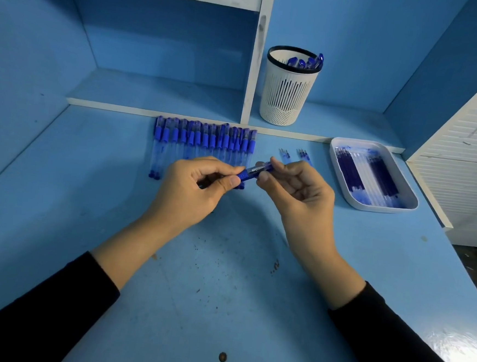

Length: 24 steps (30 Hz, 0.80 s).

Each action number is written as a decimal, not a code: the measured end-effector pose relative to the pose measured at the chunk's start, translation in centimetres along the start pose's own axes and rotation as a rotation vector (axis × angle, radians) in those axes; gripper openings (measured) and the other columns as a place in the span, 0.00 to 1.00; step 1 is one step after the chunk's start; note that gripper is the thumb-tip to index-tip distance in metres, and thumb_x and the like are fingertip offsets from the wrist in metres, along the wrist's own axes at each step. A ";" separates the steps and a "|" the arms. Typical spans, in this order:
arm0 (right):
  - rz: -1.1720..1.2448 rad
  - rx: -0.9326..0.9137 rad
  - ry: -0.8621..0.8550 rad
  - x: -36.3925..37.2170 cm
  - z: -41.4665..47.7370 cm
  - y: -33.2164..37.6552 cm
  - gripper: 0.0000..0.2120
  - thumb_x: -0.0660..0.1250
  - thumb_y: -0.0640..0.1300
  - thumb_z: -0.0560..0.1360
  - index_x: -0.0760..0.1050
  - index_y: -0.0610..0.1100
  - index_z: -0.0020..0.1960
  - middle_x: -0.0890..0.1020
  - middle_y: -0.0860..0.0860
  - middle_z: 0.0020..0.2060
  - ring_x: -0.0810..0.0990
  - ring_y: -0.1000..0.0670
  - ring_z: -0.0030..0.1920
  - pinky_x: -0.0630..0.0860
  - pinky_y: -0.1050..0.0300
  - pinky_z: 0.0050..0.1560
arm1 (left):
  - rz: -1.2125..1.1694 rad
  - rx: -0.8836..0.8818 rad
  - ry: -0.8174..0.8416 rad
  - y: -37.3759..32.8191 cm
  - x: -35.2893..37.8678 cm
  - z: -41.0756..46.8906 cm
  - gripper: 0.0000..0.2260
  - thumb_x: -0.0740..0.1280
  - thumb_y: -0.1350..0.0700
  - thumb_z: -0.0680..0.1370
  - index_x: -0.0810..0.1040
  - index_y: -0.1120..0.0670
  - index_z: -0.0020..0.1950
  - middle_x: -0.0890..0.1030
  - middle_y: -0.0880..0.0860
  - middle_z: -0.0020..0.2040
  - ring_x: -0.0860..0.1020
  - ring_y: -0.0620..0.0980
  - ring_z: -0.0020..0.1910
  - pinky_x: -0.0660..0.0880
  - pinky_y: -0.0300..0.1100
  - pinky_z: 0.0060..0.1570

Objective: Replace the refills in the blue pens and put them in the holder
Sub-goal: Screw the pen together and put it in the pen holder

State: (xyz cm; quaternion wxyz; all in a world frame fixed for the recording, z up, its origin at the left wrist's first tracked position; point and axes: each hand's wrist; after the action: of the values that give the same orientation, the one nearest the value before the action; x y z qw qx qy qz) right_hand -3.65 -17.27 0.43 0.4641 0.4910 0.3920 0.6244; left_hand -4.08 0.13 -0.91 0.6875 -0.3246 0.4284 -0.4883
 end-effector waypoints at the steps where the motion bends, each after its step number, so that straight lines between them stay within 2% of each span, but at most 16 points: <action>1: -0.005 -0.001 -0.004 0.0 0.0 0.0 0.10 0.69 0.28 0.72 0.75 0.41 0.41 0.85 0.50 0.43 0.83 0.51 0.46 0.79 0.57 0.53 | -0.001 -0.004 0.010 0.1 0.0 0.1 0.10 0.72 0.61 0.75 0.83 0.48 0.52 0.85 0.46 0.45 0.83 0.51 0.41 0.80 0.50 0.44; 4: -0.025 -0.023 -0.033 0.0 0.1 0.3 0.07 0.69 0.29 0.73 0.76 0.40 0.43 0.85 0.50 0.43 0.83 0.51 0.46 0.79 0.59 0.53 | 0.011 0.036 0.032 0.1 0.1 0.6 0.10 0.72 0.61 0.76 0.82 0.49 0.53 0.85 0.41 0.46 0.83 0.44 0.44 0.80 0.38 0.47; 7: -0.065 -0.109 -0.088 0.0 0.2 1.1 0.08 0.70 0.30 0.73 0.79 0.39 0.49 0.85 0.45 0.44 0.83 0.51 0.46 0.79 0.58 0.53 | 0.161 0.203 0.022 0.1 0.2 1.4 0.09 0.70 0.58 0.77 0.82 0.53 0.58 0.82 0.40 0.52 0.80 0.36 0.51 0.75 0.30 0.53; 9: -0.090 -0.193 -0.142 -0.5 0.5 1.9 0.10 0.70 0.29 0.73 0.79 0.40 0.51 0.84 0.44 0.44 0.82 0.53 0.45 0.78 0.60 0.52 | 0.256 0.249 0.000 0.5 -0.1 2.2 0.11 0.67 0.55 0.79 0.82 0.56 0.60 0.80 0.42 0.56 0.77 0.34 0.57 0.72 0.30 0.60; 12: -0.110 -0.321 -0.258 -2.0 1.4 3.7 0.09 0.69 0.30 0.74 0.77 0.39 0.52 0.81 0.45 0.44 0.80 0.54 0.44 0.76 0.62 0.51 | 0.377 0.162 -0.001 1.9 -0.9 3.6 0.14 0.64 0.54 0.81 0.80 0.56 0.64 0.80 0.48 0.62 0.75 0.40 0.64 0.65 0.29 0.66; 14: -0.143 -0.416 -0.341 -2.8 2.5 5.4 0.09 0.69 0.31 0.75 0.76 0.38 0.53 0.80 0.44 0.44 0.79 0.55 0.44 0.75 0.62 0.50 | 0.495 0.066 0.066 2.7 -1.2 4.7 0.15 0.63 0.54 0.82 0.77 0.55 0.68 0.77 0.50 0.68 0.72 0.45 0.69 0.60 0.30 0.69; 17: -0.198 -0.602 -0.426 -3.3 5.2 8.2 0.08 0.68 0.32 0.75 0.75 0.37 0.54 0.79 0.45 0.44 0.79 0.55 0.45 0.75 0.60 0.51 | 0.669 -0.099 0.200 3.1 -1.0 5.8 0.20 0.59 0.50 0.83 0.69 0.52 0.75 0.66 0.48 0.76 0.60 0.46 0.76 0.53 0.37 0.72; 20: -0.245 -0.741 -0.462 -3.0 8.8 10.4 0.08 0.67 0.32 0.75 0.75 0.37 0.53 0.79 0.48 0.43 0.79 0.57 0.44 0.75 0.60 0.49 | 0.782 -0.122 0.279 3.3 -0.5 6.5 0.22 0.56 0.48 0.84 0.64 0.53 0.78 0.58 0.48 0.79 0.53 0.48 0.79 0.48 0.39 0.74; 24: -0.357 -0.769 -0.424 -1.9 13.7 10.9 0.07 0.66 0.32 0.74 0.76 0.40 0.51 0.79 0.50 0.42 0.79 0.58 0.42 0.76 0.62 0.48 | 0.818 -0.145 0.301 3.7 -0.3 6.6 0.24 0.54 0.45 0.84 0.62 0.52 0.79 0.56 0.48 0.80 0.52 0.50 0.79 0.47 0.41 0.75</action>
State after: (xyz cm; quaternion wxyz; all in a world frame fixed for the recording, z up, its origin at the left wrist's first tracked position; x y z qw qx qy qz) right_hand 7.74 -21.51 13.15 0.7820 0.3254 0.1072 0.5207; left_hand 3.33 1.71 -1.23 0.7296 -0.1007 0.6502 -0.1866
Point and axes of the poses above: each hand's wrist, its own z-axis towards the middle knuckle, its own x-axis out of the palm, y = z × x
